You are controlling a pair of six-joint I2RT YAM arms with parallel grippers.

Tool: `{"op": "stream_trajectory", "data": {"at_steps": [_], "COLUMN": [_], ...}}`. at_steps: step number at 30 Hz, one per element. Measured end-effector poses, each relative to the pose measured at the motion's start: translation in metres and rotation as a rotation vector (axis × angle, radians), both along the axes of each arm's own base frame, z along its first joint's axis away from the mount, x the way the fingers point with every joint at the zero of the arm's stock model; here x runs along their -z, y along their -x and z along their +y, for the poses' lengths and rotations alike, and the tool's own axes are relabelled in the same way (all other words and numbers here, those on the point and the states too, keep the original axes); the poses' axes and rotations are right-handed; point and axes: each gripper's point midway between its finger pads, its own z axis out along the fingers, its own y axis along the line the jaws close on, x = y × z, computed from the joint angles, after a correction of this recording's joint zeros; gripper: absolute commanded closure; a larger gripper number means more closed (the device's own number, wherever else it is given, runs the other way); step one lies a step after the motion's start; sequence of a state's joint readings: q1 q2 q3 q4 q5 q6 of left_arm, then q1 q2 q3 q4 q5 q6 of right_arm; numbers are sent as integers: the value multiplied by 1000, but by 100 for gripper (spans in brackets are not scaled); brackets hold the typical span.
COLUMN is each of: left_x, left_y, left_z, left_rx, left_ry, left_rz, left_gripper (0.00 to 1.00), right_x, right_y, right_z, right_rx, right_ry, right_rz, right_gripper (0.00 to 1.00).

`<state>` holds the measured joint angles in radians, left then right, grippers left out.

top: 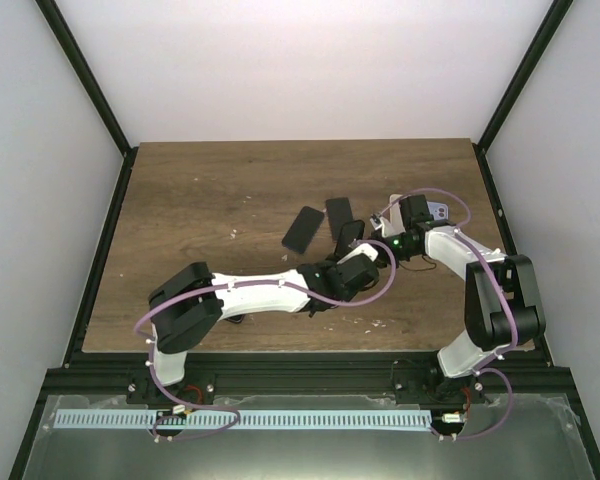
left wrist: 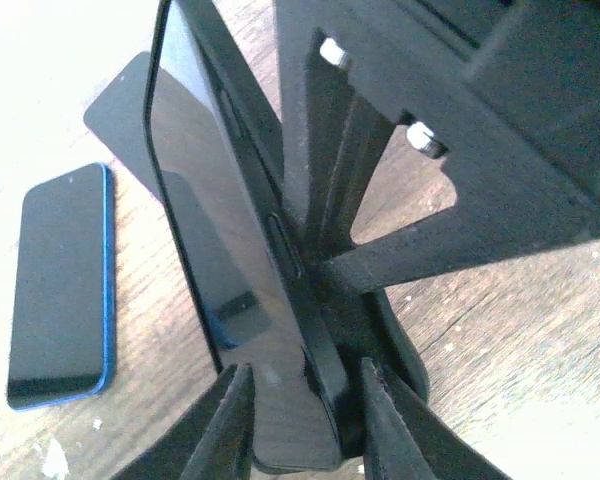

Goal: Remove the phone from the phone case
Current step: Remove the phone case from the phone.

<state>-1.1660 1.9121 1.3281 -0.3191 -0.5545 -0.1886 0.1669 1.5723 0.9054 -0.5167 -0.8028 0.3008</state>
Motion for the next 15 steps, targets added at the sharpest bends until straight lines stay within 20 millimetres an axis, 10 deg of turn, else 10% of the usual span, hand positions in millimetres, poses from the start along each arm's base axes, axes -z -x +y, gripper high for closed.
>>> {"op": "stream_trajectory", "data": {"at_steps": [4,15], "left_x": [-3,-8], "left_y": [0,-5], "left_z": [-1,5], "left_rx": [9,-17], "left_ry": [-10,15], "left_rz": [-25,-38], "left_gripper": [100,100], "right_x": [-4,-4], "right_y": [-3,-3], "right_z": [2,0], "right_rx": [-1,18], "right_ry": [-12,0], "right_rz": [-14,-3], "right_gripper": [99,99]}}
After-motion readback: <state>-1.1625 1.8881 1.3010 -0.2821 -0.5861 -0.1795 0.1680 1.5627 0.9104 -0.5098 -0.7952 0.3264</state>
